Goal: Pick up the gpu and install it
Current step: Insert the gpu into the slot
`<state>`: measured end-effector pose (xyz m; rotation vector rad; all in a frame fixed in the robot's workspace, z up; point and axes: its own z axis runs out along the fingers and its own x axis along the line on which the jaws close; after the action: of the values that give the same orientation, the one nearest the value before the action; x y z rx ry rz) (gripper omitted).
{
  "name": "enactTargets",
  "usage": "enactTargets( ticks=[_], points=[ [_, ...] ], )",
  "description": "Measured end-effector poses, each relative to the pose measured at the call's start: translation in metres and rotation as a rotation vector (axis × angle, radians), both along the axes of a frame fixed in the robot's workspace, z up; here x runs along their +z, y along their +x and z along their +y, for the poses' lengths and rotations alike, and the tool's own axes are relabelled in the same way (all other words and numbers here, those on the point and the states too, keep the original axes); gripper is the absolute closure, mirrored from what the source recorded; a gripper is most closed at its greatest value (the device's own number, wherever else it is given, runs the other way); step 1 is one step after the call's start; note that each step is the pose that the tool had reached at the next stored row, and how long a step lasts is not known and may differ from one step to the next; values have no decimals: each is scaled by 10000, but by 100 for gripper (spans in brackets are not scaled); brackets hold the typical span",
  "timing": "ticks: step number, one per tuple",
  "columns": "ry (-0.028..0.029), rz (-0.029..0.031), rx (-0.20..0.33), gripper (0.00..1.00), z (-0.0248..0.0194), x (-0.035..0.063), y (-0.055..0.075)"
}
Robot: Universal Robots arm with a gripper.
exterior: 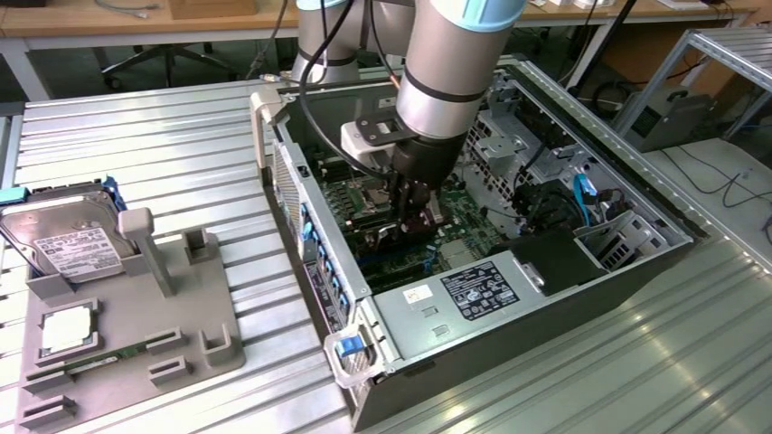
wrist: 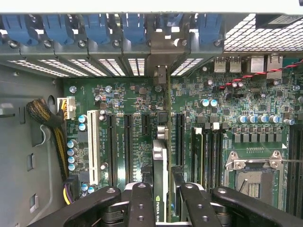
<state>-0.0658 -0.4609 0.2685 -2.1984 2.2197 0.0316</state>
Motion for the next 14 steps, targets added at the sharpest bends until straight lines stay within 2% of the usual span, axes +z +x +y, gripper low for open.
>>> enactTargets(
  ticks=[14],
  points=[
    [0, 0, 0, 74, 0, -19, -3]
  ],
)
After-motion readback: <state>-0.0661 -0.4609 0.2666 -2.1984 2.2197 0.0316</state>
